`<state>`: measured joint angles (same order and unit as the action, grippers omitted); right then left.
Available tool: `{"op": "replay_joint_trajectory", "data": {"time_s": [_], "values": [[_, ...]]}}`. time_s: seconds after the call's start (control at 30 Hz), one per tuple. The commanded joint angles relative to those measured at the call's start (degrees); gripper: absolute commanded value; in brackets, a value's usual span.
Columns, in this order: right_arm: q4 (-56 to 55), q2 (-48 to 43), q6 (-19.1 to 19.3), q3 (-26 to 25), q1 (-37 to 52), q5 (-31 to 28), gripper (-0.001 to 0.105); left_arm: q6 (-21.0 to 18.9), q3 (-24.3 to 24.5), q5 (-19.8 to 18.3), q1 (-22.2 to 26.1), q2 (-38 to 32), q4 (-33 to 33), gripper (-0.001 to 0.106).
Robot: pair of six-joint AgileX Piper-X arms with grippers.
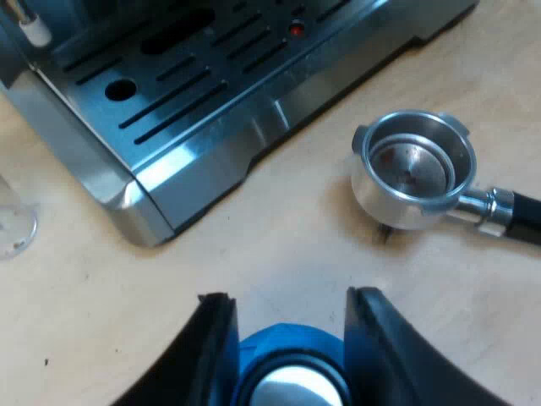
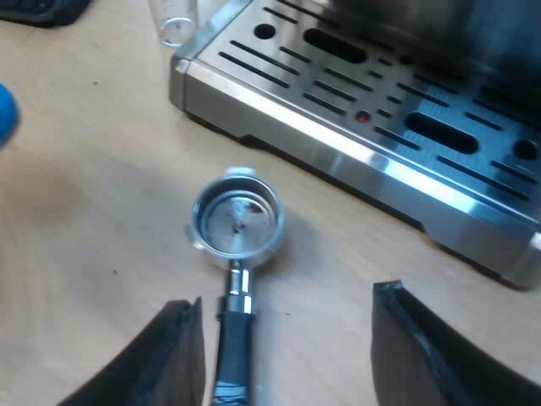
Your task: Grind coffee beans and then tamp
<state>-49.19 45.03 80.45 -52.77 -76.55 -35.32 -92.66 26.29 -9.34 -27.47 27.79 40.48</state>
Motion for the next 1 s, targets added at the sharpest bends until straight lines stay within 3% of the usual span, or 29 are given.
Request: {"op": "replay_joint_trajectory", "data": {"time_s": [0.03, 0.3, 0.33, 0.67, 1.0], "values": [[-2.2, -2.0, -0.7, -0.5, 0.4, -1.5, 0.047, 0.2, 1.7, 0.4, -0.4, -0.6, 1.2, 0.001], [-7.8, -4.6, -3.3, -0.5, 0.4, -2.7, 0.047, 0.2, 4.0, 0.2, -0.4, -0.5, 2.2, 0.001], [-9.8, -5.3, -5.0, -0.5, 0.4, -4.0, 0.047, 0.2, 4.0, 0.1, -0.4, -0.5, 2.2, 0.001], [-9.4, -5.4, -8.8, 2.2, 0.4, -4.6, 0.047, 0.2, 4.0, -0.7, -0.4, -0.5, 2.2, 0.001], [-5.1, -5.4, -8.3, 2.4, 0.4, -4.4, 0.047, 0.2, 4.0, -1.3, -0.4, -0.5, 2.2, 0.001]]}}
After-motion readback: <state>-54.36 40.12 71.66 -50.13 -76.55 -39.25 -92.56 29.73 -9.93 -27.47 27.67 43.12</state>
